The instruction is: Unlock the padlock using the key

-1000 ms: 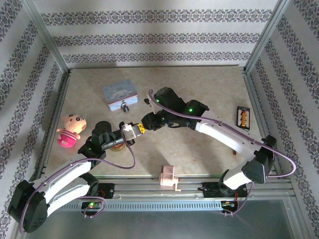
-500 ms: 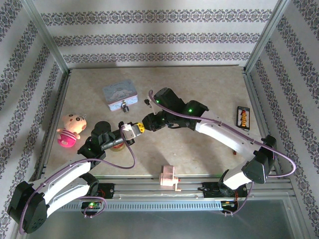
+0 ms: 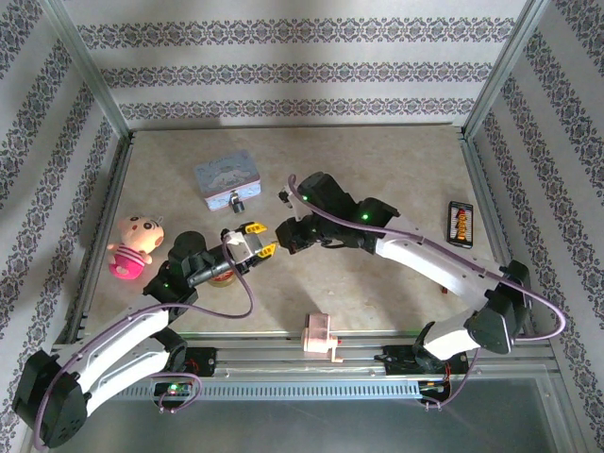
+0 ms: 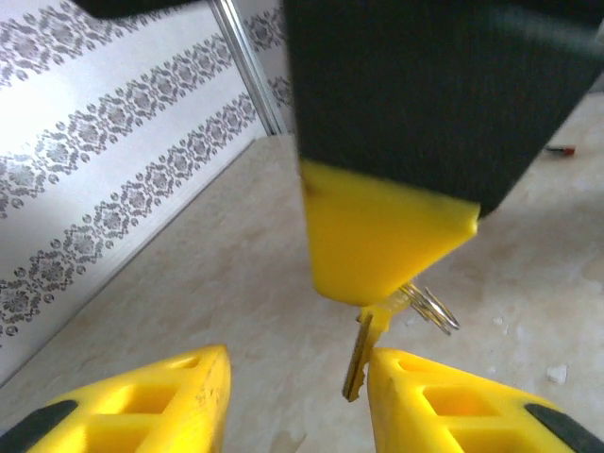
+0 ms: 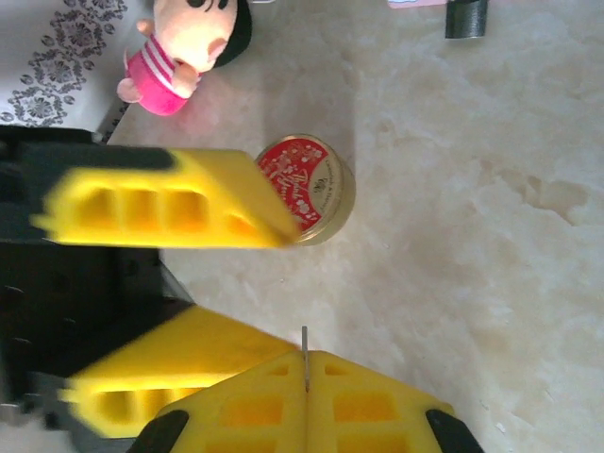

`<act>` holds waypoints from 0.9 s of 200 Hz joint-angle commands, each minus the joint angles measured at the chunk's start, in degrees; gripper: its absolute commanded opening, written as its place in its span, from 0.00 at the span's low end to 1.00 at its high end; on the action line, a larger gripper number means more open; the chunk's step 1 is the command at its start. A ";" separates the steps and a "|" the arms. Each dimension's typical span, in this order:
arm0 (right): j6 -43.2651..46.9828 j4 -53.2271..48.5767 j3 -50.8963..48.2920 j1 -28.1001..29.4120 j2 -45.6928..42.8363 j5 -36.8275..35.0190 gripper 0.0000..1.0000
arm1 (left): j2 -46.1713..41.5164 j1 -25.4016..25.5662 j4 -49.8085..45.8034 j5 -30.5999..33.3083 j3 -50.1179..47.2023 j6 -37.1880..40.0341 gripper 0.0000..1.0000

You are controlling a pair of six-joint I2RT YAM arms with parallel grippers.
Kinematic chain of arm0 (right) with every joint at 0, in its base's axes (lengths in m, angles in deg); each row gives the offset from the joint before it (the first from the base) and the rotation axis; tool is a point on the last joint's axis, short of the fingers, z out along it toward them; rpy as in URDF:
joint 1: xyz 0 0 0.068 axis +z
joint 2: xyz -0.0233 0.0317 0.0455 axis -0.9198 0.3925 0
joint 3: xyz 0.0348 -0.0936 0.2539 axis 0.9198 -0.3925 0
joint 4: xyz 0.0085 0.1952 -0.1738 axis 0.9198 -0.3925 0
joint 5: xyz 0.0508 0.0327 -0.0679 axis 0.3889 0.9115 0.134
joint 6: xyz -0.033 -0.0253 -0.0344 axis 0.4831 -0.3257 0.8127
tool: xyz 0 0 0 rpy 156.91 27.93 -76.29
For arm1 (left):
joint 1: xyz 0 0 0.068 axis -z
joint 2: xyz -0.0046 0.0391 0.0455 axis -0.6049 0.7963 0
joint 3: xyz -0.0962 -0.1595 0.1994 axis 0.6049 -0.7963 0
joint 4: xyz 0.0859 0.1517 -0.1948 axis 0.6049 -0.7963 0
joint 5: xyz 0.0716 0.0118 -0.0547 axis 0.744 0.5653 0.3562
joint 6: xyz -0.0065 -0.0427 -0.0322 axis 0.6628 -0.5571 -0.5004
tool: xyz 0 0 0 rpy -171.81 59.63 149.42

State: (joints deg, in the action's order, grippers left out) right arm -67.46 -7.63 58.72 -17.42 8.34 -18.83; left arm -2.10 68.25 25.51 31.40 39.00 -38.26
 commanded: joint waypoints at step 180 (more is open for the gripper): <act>-17.77 56.35 -34.61 -6.41 -16.37 5.89 0.00 | 4.84 0.44 4.17 -1.39 4.62 -70.22 0.47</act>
State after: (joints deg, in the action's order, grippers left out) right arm -83.46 41.89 24.82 -24.37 -8.75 -14.81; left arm 2.25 68.25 23.28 33.85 41.98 -105.14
